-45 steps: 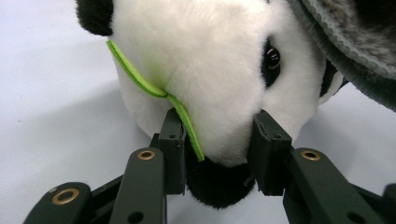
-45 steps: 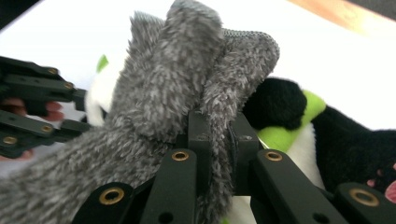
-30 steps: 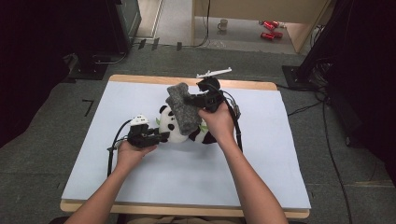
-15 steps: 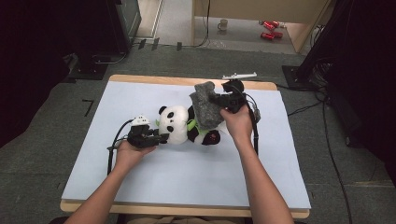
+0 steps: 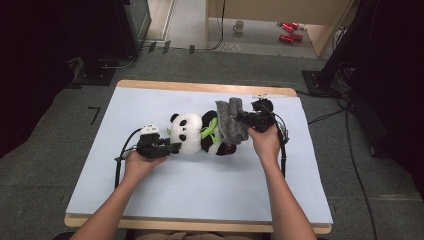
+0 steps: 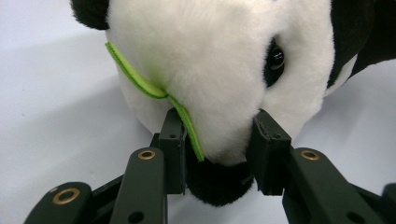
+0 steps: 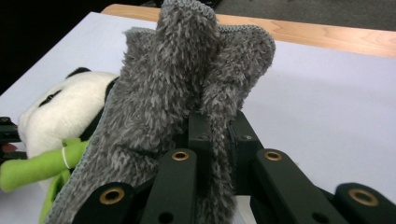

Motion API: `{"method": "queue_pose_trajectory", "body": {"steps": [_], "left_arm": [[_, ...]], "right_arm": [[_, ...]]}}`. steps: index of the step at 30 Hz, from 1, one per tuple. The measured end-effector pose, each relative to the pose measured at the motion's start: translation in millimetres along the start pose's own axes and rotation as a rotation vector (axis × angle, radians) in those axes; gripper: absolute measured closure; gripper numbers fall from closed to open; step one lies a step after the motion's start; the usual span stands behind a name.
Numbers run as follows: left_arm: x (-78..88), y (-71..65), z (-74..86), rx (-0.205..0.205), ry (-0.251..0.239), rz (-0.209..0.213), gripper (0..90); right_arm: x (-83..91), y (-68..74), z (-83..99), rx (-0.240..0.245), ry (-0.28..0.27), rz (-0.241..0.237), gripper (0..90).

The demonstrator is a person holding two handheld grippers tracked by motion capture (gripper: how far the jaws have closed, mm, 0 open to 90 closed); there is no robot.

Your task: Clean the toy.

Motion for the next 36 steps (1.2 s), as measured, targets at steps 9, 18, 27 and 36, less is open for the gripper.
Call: {"method": "queue_pose_trajectory", "body": {"steps": [9, 18, 27, 36], "left_arm": [[0.0, 0.6, 0.8, 0.001, -0.003, 0.003, 62.3], [-0.1, 0.4, 1.8, -0.007, -0.001, 0.001, 62.1], [-0.3, 0.1, 2.3, -0.008, -0.006, -0.001, 61.9], [-0.2, 0.2, 2.4, -0.011, -0.003, 0.0, 61.9]], "right_arm": [[1.1, -12.7, 14.8, -0.028, 0.015, 0.014, 83.4], [13.8, -24.2, 23.8, -0.058, 0.019, 0.04, 83.5], [48.2, 0.1, -2.9, -0.009, -0.105, -0.027, 83.6], [45.5, 47.9, -30.6, 0.071, -0.145, -0.163, 83.6]]}}
Point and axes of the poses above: each handheld gripper's, and its own axes: x roughly backward along the jaws, z roughly out of its underside, y roughly to its left, the point moved 2 cm from there along -x, roughly forward along the jaws, and after that the axes turned 6 degrees about x, right-handed, at the moved point
